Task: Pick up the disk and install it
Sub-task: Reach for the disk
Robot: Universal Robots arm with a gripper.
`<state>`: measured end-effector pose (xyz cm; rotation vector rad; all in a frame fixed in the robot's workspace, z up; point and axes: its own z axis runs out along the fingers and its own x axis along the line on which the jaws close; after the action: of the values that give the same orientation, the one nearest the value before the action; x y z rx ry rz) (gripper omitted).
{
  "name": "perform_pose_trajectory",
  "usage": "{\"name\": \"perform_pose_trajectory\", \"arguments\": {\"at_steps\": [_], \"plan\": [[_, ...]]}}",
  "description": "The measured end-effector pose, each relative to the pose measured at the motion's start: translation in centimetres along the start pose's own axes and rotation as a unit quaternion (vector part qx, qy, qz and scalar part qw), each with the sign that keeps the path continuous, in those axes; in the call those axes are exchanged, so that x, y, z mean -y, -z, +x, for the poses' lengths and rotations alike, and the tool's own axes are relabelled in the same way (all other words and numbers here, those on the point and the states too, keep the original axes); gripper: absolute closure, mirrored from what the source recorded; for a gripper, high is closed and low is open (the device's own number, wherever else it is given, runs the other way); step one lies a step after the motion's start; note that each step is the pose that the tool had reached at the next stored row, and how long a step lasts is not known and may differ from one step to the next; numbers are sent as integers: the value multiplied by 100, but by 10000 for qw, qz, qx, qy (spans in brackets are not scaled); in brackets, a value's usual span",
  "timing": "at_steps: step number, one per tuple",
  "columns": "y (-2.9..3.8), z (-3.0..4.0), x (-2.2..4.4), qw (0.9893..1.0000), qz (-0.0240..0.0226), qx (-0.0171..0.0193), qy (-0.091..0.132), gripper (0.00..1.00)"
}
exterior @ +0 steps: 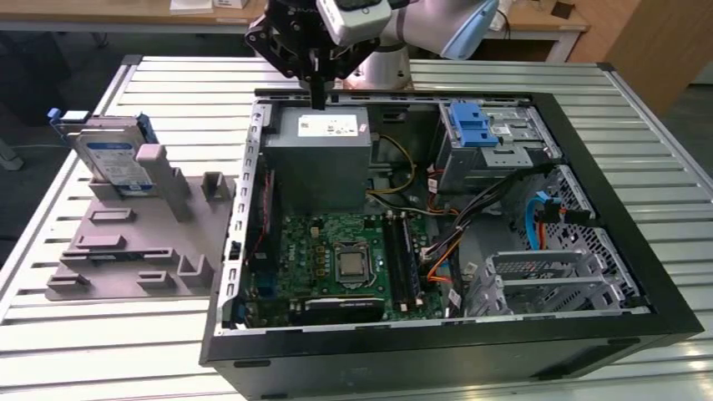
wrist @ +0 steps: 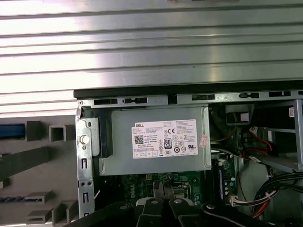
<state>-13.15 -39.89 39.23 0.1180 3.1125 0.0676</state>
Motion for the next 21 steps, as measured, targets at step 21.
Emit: {"name": "perform_pose_trajectory", "arguments": {"at_steps": [21], "plan": [[-17,79,7,10000,0,0,0,89]]}}
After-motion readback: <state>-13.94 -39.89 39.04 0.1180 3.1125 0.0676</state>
